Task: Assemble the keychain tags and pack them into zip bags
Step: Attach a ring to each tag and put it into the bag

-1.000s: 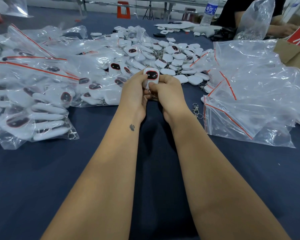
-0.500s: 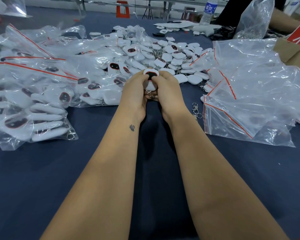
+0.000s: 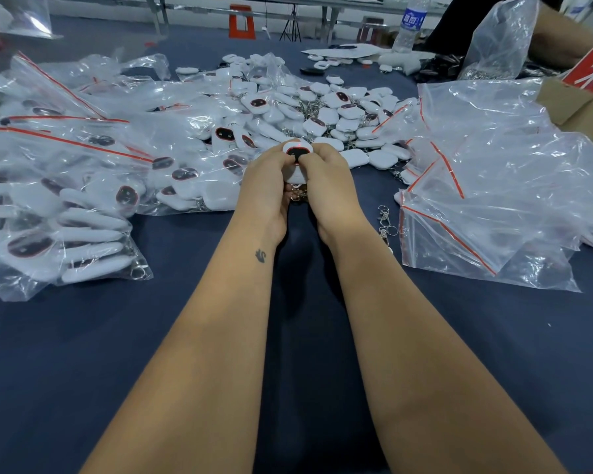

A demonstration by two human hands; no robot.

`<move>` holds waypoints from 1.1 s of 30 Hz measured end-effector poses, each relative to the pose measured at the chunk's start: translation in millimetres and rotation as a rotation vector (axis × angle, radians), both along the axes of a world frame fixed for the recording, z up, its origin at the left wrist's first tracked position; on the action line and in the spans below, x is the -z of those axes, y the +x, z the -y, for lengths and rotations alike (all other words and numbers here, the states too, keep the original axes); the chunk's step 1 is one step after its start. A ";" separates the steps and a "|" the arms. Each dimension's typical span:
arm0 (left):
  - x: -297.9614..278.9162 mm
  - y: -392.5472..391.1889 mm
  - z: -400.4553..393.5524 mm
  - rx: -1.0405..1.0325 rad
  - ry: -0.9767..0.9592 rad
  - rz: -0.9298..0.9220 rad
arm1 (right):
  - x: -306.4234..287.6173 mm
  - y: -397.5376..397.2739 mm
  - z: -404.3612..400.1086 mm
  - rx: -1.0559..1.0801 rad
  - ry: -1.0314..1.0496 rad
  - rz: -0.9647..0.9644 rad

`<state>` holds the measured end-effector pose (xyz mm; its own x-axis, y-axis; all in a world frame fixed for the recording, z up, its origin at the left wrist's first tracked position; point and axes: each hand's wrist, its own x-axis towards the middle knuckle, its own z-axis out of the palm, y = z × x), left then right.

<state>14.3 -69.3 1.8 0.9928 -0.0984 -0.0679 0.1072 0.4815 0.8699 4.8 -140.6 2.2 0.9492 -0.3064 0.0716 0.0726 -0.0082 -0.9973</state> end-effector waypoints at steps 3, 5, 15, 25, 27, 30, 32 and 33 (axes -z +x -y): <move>-0.9 -0.9 0.5 -0.019 0.007 0.002 | 0.2 0.3 -0.3 0.007 0.019 -0.001; -0.9 -0.7 1.1 -0.024 0.018 0.008 | 0.3 1.5 -0.8 0.016 0.044 0.000; -0.5 -1.3 1.6 -0.063 0.041 0.004 | -2.9 -1.1 1.9 0.000 0.192 0.034; -6.7 -10.7 10.3 -0.056 0.247 0.169 | -8.9 -3.0 4.0 0.080 0.406 0.040; -8.1 -14.1 14.6 -0.049 0.404 0.271 | -8.4 -2.4 7.1 0.145 0.506 0.079; -8.5 -21.6 11.1 -0.236 0.654 0.502 | -8.1 -1.5 9.9 0.227 0.541 0.102; -8.1 -19.4 1.5 -0.433 0.907 0.572 | -8.2 0.0 10.4 0.278 0.512 0.097; -8.2 -16.7 -3.6 -0.514 1.074 0.550 | -8.1 0.6 10.4 0.290 0.480 0.095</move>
<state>-2.4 -65.7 10.0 0.8235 0.1466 0.5481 -0.3690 -0.5955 0.7136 5.4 -151.0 10.2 0.8177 -0.5726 -0.0591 0.2242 0.4113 -0.8835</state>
